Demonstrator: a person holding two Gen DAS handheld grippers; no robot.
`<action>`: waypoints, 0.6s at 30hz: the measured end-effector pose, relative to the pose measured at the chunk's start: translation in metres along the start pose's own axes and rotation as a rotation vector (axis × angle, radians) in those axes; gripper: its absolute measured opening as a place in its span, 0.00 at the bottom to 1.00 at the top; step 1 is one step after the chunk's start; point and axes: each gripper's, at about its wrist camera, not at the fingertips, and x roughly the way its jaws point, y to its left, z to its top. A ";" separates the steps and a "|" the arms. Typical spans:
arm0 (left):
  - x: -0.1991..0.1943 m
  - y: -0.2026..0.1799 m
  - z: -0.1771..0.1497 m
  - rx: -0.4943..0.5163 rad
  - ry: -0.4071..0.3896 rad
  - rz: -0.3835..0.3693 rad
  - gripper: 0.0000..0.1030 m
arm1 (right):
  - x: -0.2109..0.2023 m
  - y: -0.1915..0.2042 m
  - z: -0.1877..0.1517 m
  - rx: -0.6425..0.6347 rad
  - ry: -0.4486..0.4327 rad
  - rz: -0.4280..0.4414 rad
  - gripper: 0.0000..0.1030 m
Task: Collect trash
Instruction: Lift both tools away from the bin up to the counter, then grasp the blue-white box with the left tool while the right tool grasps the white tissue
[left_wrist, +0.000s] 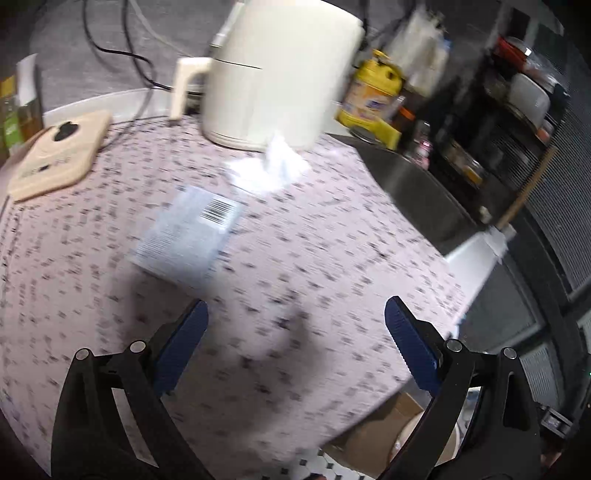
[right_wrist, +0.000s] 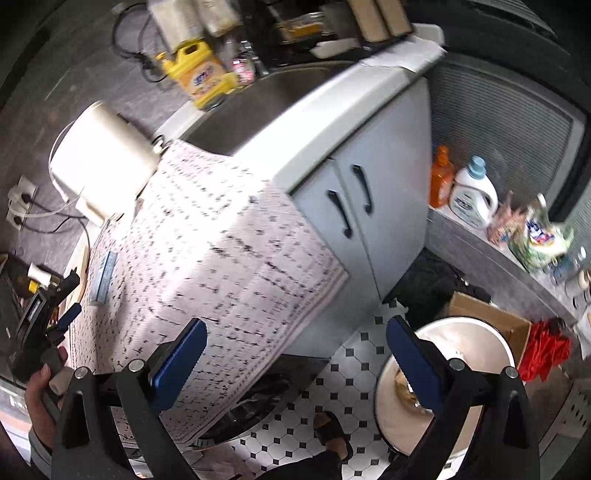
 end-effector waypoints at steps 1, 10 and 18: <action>0.001 0.008 0.003 0.003 0.001 0.019 0.93 | 0.002 0.007 0.000 -0.010 0.000 0.001 0.93; 0.027 0.056 0.015 0.059 0.055 0.127 0.93 | 0.018 0.053 -0.004 -0.055 -0.005 0.012 0.92; 0.066 0.056 0.018 0.113 0.117 0.123 0.89 | 0.029 0.084 0.004 -0.082 -0.016 0.007 0.92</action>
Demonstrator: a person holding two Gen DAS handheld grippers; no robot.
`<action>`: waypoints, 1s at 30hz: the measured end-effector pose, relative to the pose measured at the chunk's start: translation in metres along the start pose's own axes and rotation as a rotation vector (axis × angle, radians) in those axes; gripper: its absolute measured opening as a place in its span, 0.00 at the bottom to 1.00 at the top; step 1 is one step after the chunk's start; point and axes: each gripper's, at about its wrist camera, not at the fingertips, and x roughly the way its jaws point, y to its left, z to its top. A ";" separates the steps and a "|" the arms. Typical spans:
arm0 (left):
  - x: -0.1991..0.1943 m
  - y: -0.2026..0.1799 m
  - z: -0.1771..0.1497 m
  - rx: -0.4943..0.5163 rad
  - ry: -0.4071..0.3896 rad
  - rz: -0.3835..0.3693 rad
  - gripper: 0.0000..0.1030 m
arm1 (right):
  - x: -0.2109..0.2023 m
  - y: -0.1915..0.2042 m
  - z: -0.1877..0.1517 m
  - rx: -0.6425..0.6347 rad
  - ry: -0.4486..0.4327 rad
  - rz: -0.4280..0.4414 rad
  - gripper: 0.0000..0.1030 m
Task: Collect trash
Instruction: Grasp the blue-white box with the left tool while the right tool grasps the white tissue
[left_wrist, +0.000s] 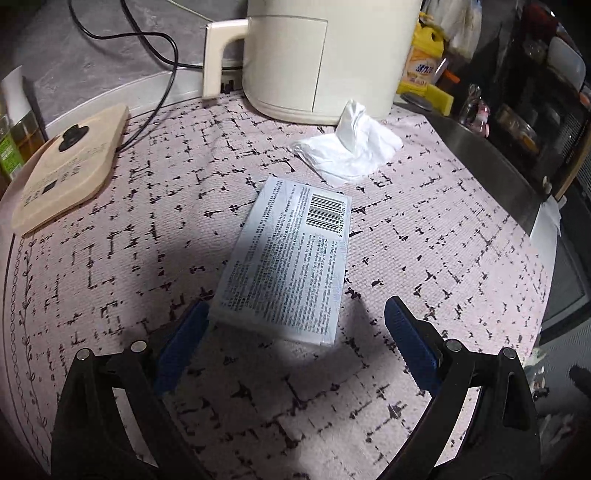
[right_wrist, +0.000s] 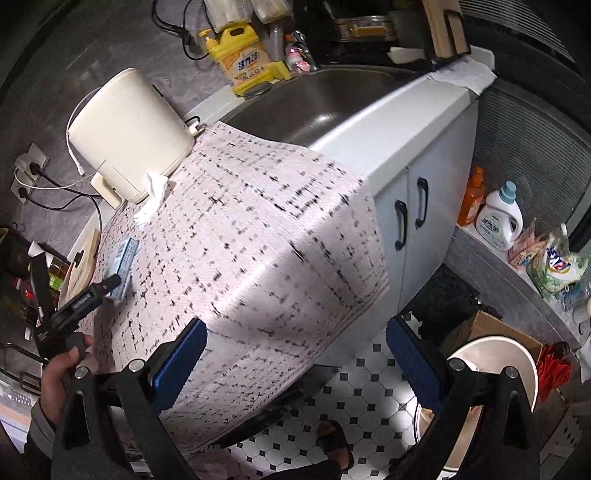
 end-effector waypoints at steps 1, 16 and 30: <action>0.002 0.000 0.001 0.002 0.002 -0.006 0.86 | 0.001 0.005 0.004 -0.009 -0.007 0.001 0.92; -0.028 0.060 0.014 -0.094 -0.110 0.012 0.64 | 0.054 0.101 0.048 -0.204 -0.004 0.069 0.92; -0.076 0.146 -0.018 -0.262 -0.164 0.092 0.64 | 0.134 0.216 0.083 -0.458 0.022 0.141 0.92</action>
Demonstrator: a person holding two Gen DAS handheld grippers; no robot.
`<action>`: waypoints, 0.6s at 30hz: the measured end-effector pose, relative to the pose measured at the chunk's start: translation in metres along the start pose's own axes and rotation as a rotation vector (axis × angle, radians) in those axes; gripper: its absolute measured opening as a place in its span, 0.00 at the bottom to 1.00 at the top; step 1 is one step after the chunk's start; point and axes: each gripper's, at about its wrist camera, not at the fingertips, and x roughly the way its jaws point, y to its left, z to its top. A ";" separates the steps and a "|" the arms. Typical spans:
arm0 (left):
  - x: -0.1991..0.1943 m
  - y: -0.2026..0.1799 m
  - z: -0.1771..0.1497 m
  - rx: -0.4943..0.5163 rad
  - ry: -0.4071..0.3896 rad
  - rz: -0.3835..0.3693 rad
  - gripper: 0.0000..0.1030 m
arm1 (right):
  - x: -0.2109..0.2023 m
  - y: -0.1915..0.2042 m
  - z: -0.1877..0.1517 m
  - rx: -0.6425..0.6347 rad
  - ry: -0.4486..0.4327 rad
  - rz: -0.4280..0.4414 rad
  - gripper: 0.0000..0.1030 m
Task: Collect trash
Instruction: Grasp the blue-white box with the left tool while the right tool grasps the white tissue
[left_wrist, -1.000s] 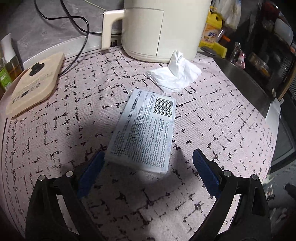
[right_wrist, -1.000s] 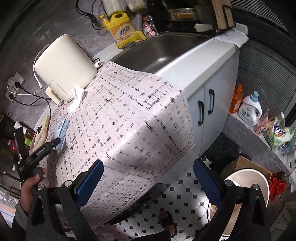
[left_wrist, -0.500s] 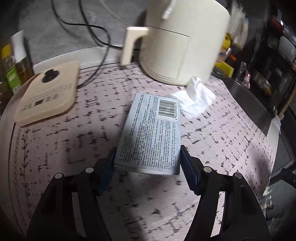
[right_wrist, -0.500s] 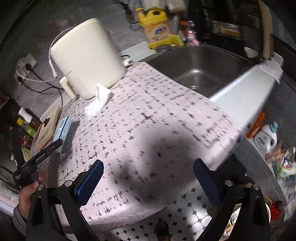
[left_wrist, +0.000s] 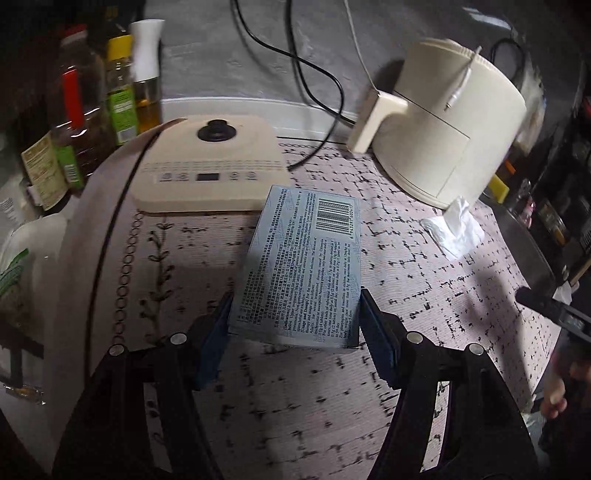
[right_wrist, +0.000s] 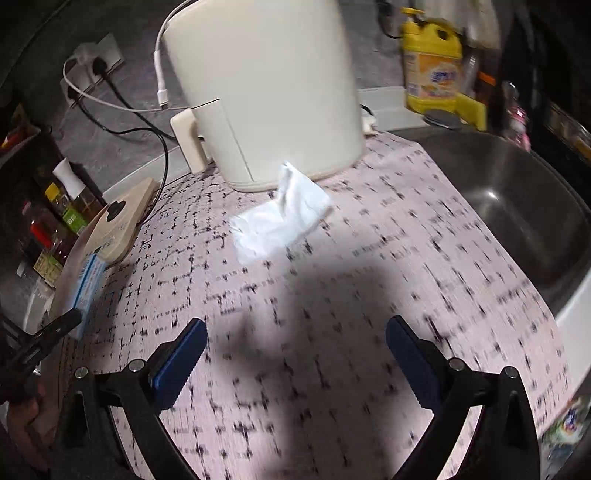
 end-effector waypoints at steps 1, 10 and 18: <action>-0.004 0.005 0.000 -0.004 -0.007 0.008 0.64 | 0.006 0.004 0.005 -0.016 -0.003 -0.002 0.92; -0.018 0.034 -0.002 -0.048 -0.029 0.045 0.64 | 0.064 0.025 0.045 -0.117 0.006 -0.025 0.92; -0.015 0.048 -0.009 -0.079 -0.015 0.049 0.64 | 0.107 0.020 0.068 -0.136 0.065 -0.072 0.85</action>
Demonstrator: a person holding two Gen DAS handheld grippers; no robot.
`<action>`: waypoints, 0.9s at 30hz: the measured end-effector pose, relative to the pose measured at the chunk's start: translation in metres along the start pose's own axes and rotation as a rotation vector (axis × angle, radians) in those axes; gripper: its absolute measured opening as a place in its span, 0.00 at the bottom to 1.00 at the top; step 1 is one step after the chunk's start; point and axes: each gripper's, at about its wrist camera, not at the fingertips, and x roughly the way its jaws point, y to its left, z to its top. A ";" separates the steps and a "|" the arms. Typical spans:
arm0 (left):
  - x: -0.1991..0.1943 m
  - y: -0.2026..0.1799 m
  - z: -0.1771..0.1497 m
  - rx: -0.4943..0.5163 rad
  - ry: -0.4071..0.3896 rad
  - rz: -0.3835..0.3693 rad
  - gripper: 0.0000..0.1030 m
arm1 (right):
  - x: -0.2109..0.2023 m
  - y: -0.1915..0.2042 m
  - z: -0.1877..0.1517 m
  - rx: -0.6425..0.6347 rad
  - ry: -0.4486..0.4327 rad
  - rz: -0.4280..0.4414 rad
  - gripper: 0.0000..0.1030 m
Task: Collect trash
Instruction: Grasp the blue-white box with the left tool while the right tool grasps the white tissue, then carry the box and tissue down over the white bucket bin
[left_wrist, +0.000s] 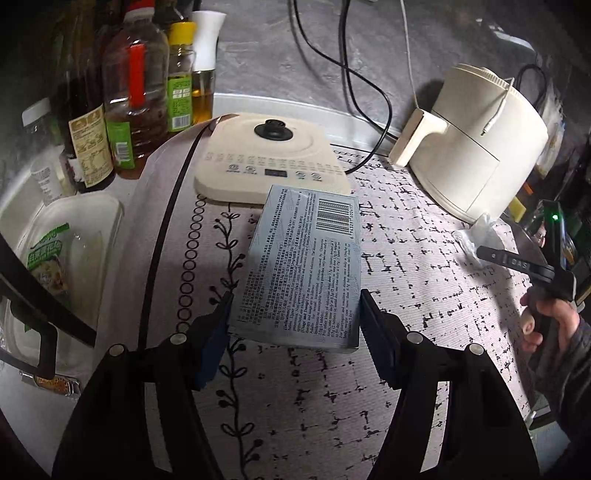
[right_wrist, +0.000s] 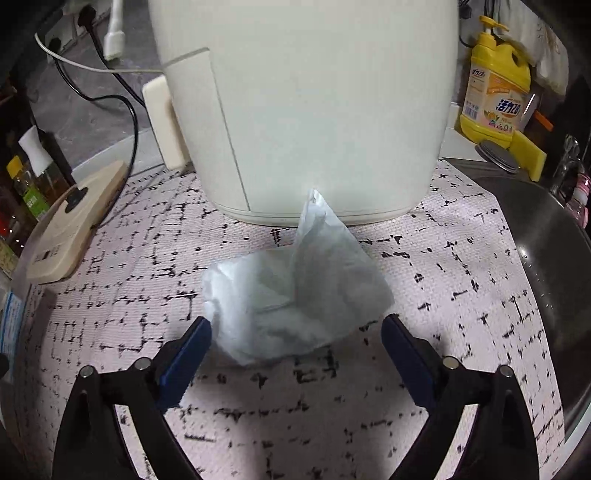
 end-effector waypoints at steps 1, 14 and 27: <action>0.000 0.001 0.000 -0.001 0.000 0.000 0.64 | 0.004 -0.002 0.002 0.007 0.012 -0.004 0.81; -0.001 -0.024 -0.004 0.001 -0.005 -0.061 0.64 | -0.018 0.004 -0.018 -0.114 0.048 0.015 0.06; -0.024 -0.100 -0.018 0.089 -0.008 -0.171 0.64 | -0.130 -0.030 -0.090 -0.004 -0.039 0.087 0.06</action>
